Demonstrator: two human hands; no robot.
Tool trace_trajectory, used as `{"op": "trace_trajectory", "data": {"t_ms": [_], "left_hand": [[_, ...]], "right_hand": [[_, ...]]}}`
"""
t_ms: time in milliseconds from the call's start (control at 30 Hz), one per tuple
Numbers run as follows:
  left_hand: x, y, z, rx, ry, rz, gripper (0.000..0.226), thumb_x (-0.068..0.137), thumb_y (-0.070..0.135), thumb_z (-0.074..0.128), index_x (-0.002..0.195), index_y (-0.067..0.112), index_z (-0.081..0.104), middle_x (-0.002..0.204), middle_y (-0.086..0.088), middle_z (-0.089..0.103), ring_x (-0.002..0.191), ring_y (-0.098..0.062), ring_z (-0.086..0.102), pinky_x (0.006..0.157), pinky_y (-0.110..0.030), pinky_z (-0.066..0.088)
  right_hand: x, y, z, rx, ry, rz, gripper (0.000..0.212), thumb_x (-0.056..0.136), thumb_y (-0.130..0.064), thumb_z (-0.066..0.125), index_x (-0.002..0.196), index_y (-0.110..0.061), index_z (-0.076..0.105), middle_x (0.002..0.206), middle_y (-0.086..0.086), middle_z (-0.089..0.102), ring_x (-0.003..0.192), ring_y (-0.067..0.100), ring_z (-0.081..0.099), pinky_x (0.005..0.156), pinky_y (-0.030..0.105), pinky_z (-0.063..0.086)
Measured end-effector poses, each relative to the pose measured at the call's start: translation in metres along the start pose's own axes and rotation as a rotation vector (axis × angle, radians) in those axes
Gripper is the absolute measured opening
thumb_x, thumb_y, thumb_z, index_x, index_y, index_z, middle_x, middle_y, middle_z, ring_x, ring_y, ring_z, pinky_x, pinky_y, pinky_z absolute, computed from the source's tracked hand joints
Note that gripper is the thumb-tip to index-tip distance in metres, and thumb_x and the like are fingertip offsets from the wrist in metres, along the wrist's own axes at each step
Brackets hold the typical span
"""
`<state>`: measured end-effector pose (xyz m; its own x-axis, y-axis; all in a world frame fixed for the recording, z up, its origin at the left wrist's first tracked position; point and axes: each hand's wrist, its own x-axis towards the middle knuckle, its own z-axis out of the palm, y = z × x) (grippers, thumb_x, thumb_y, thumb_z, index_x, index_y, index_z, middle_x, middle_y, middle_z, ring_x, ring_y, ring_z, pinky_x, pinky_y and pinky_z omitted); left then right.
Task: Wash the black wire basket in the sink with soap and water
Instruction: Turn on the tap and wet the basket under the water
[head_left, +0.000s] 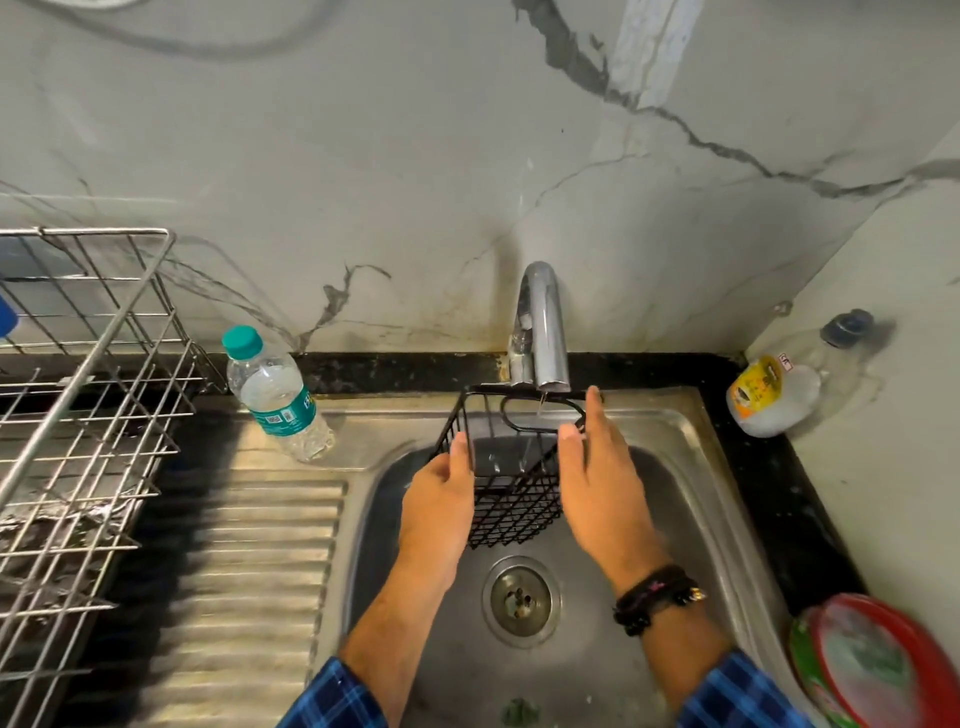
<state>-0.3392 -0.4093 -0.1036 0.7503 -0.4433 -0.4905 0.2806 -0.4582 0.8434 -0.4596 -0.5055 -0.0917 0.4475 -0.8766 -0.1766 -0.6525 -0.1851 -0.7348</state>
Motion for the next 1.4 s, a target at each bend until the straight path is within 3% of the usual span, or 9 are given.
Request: {"op": "trace_trajectory", "data": {"t_ms": [167,300,500,700,800,933,1033,1167,1400], "left_hand": [[0.005,0.001,-0.007,-0.076,-0.078,0.02,0.032,0.103,0.045,0.044,0.088,0.027,0.067,0.093,0.0,0.074,0.088,-0.018,0.071,0.08,-0.047,0.06],[0.004,-0.008,-0.014,-0.008,-0.115,0.11,0.026,0.105,0.03,0.045,0.089,0.029,0.066,0.089,0.005,0.073,0.087,-0.014,0.071,0.079,-0.045,0.061],[0.004,-0.018,-0.017,-0.093,-0.158,-0.014,0.016,0.103,0.013,0.048,0.093,0.019,0.06,0.105,-0.004,0.066,0.097,-0.029,0.069,0.088,-0.053,0.057],[0.01,-0.03,-0.039,-0.139,-0.106,-0.057,0.018,0.105,0.017,0.041,0.109,0.018,0.059,0.121,-0.011,0.063,0.11,-0.034,0.065,0.072,-0.036,0.061],[0.013,-0.035,-0.057,-0.128,-0.166,-0.06,0.028,0.108,0.026,0.035,0.127,0.022,0.056,0.125,-0.008,0.066,0.098,-0.031,0.073,0.075,-0.035,0.062],[0.018,-0.032,-0.084,-0.213,-0.129,0.001,0.036,0.107,0.041,0.03,0.137,0.032,0.048,0.127,-0.004,0.062,0.104,-0.032,0.071,0.085,-0.04,0.059],[0.011,-0.014,-0.078,-0.028,0.02,0.307,0.033,0.106,0.048,0.033,0.119,0.04,0.063,0.117,0.011,0.069,0.111,-0.014,0.065,0.09,-0.036,0.05],[0.003,0.015,-0.044,0.209,-0.077,0.229,0.061,0.082,0.084,0.04,0.1,0.032,0.065,0.098,0.012,0.07,0.097,-0.009,0.065,0.089,-0.039,0.052],[0.027,0.001,-0.024,0.07,-0.153,-0.005,0.039,0.081,0.06,0.07,0.099,0.025,0.07,0.095,0.003,0.075,0.094,-0.018,0.069,0.084,-0.044,0.058]], "right_hand": [[-0.01,-0.029,0.013,0.02,0.229,-0.134,0.072,0.099,-0.056,0.037,0.159,-0.025,0.013,0.161,0.003,0.03,0.146,0.014,0.027,0.118,0.036,0.029],[0.008,-0.013,-0.006,0.501,0.229,0.09,0.049,0.102,-0.046,0.048,0.146,-0.025,0.046,0.135,-0.008,0.055,0.129,0.01,0.051,0.096,0.022,0.041],[0.01,0.013,0.007,0.756,-0.145,0.296,0.084,0.073,-0.085,0.04,0.141,-0.037,0.052,0.145,-0.003,0.054,0.131,0.018,0.05,0.11,0.053,0.039],[0.004,0.016,0.009,0.363,-0.318,0.11,0.044,0.101,-0.061,0.032,0.142,-0.05,0.045,0.137,-0.026,0.047,0.126,0.002,0.045,0.11,0.036,0.033],[0.006,0.011,0.003,0.264,-0.249,0.035,0.02,0.1,-0.054,0.045,0.108,-0.054,0.064,0.113,-0.032,0.061,0.107,-0.006,0.056,0.094,0.026,0.041],[0.002,0.002,0.001,0.239,-0.068,-0.028,0.046,0.094,-0.061,0.052,0.083,-0.019,0.068,0.08,0.003,0.067,0.075,0.02,0.061,0.065,0.025,0.042],[-0.007,-0.012,0.011,0.05,0.023,-0.191,0.05,0.088,-0.07,0.052,0.065,-0.026,0.048,0.064,-0.009,0.05,0.062,0.007,0.044,0.058,0.02,0.033],[-0.009,-0.012,0.037,-0.452,0.169,-0.409,0.04,0.086,-0.07,0.051,0.082,-0.033,0.065,0.082,-0.007,0.054,0.088,0.015,0.049,0.072,0.032,0.046],[-0.014,-0.014,0.038,-0.671,0.209,-0.485,0.054,0.081,-0.052,0.072,0.128,-0.028,0.059,0.098,0.001,0.069,0.103,0.026,0.062,0.08,0.043,0.054]]}}
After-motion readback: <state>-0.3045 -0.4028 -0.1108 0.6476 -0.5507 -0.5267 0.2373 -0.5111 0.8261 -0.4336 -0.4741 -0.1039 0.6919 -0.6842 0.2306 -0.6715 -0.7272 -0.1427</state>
